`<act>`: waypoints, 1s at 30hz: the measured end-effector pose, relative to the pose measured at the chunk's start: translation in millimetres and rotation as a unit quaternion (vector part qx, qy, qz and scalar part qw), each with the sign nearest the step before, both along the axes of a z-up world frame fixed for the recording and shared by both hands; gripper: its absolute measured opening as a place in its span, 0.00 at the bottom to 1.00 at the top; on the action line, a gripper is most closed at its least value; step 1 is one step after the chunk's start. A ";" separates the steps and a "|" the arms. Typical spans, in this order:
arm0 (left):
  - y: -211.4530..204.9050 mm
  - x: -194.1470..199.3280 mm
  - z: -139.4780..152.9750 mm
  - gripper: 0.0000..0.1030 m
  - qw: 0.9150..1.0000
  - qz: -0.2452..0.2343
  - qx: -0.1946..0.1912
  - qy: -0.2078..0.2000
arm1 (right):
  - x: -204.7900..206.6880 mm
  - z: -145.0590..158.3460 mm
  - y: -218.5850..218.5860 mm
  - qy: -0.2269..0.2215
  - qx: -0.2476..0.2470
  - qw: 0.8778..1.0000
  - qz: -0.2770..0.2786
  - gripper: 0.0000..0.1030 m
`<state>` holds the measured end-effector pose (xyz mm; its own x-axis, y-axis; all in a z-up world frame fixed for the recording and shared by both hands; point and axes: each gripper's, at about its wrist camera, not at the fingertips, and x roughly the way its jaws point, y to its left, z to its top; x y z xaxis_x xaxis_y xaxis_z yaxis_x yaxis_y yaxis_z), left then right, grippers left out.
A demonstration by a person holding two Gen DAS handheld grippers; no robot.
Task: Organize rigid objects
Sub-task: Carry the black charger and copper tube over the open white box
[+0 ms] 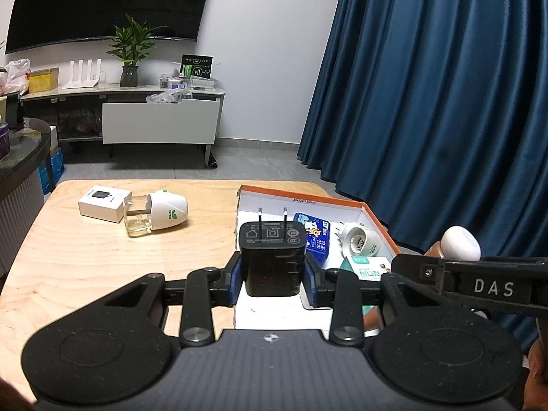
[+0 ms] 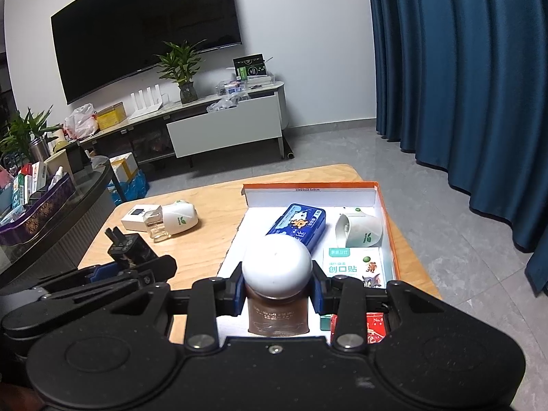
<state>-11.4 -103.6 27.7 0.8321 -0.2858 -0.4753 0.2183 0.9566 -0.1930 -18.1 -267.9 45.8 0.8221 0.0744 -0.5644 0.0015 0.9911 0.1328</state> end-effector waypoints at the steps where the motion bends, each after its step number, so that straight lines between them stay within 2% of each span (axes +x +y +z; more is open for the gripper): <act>1: 0.0 0.1 0.0 0.35 1.000 0.000 0.000 0.000 | 0.7 0.0 0.3 0.001 0.000 1.000 0.000 0.43; 30: 0.8 -1.7 -0.2 0.35 1.000 0.001 -0.001 0.000 | 1.6 4.8 -2.2 0.002 0.004 1.000 0.002 0.43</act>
